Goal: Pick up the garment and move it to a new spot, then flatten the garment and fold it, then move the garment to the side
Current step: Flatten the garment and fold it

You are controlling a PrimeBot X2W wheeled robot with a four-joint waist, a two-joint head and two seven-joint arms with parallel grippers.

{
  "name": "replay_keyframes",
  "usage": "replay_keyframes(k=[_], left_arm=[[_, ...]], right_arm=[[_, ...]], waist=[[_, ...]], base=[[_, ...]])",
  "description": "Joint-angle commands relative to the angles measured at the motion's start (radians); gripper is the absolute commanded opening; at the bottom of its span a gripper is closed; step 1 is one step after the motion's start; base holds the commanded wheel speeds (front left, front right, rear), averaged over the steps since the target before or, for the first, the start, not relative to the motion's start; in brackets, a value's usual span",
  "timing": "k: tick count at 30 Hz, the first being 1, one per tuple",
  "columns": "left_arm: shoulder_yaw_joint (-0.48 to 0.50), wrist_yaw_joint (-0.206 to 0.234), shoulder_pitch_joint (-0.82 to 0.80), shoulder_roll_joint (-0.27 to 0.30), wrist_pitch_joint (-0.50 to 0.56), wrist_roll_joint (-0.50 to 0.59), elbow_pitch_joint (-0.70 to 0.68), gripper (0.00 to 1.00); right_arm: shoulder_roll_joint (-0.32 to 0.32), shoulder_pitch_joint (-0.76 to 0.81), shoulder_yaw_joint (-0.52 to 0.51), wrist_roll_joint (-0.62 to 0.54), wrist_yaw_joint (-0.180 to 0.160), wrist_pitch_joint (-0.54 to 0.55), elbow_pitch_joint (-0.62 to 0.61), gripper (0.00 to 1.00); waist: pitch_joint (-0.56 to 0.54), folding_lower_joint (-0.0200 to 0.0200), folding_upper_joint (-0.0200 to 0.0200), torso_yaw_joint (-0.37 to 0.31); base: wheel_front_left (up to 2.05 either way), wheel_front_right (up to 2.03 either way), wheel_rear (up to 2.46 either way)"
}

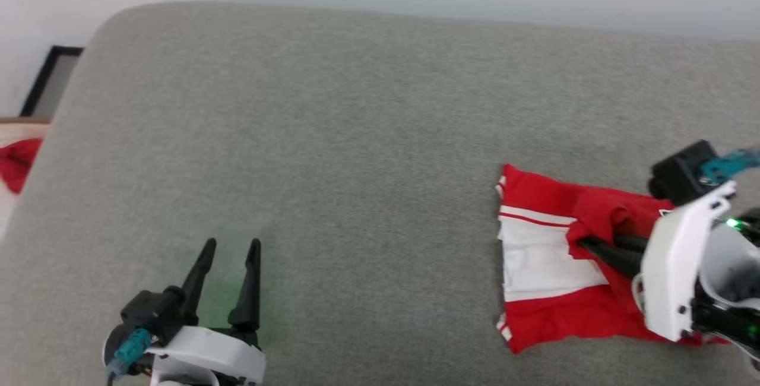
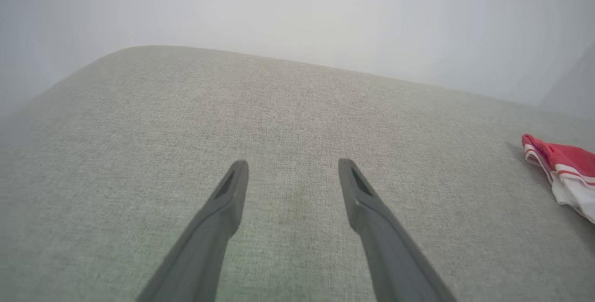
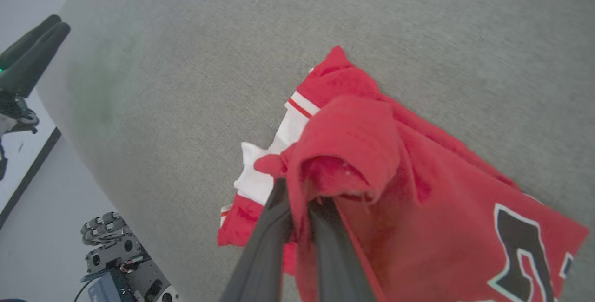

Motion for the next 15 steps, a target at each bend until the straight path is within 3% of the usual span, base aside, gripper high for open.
replay_keyframes(k=[1, 15], left_arm=[[-0.003, -0.002, -0.002, -0.005, 0.000, -0.002, 0.001, 1.00], [-0.043, -0.002, -0.045, -0.051, 0.000, -0.027, 0.029, 1.00]], right_arm=[[-0.009, -0.024, 0.028, -0.012, 0.000, -0.012, 0.013, 0.00], [-0.026, -0.137, 0.250, -0.050, 0.000, -0.170, 0.295, 0.00]], waist=[[-0.001, 0.0000, 0.0000, 0.033], [0.038, 0.0000, 0.0000, 0.121]], base=[[0.00, 0.00, 0.00], [0.00, 0.00, 0.00]])
